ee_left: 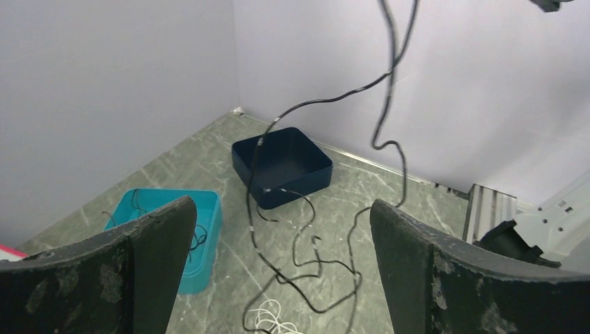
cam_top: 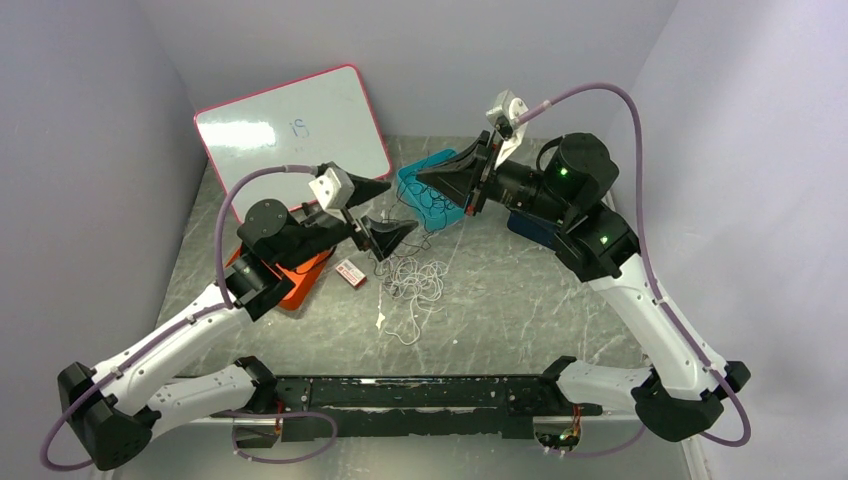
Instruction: Untangle the cables
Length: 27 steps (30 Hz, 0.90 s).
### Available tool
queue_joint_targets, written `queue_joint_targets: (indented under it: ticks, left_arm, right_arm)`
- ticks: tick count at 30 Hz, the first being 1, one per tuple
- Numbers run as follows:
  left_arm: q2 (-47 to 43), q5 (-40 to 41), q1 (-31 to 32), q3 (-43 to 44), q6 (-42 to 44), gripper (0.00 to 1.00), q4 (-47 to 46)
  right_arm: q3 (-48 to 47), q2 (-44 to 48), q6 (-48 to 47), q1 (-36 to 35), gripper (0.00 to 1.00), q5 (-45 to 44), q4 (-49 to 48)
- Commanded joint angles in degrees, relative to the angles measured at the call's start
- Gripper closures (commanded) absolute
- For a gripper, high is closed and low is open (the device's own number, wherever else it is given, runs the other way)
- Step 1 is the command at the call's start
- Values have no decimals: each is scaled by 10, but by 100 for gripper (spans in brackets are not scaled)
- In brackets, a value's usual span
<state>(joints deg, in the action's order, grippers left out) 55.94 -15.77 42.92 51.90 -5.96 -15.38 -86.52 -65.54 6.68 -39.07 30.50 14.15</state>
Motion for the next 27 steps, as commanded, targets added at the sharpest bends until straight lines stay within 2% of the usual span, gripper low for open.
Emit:
queue_joint_targets:
  ticks: [1, 9, 20, 23, 27]
  left_arm:
    - [6, -59, 3, 9, -13, 0, -38]
    - [28, -132, 3, 2, -44, 1, -72]
    - [68, -91, 2, 5, -69, 2, -118]
    - [77, -83, 3, 12, -74, 12, -120]
    - [80, -73, 3, 16, -76, 32, -113]
  right_arm:
    - [11, 5, 18, -3, 100, -30, -15]
    - [14, -5, 41, -2, 100, -43, -46]
    - [18, -7, 63, -2, 100, -14, -62]
    - [22, -4, 66, -3, 100, -12, -64]
    - [25, -2, 60, -2, 100, -25, -56]
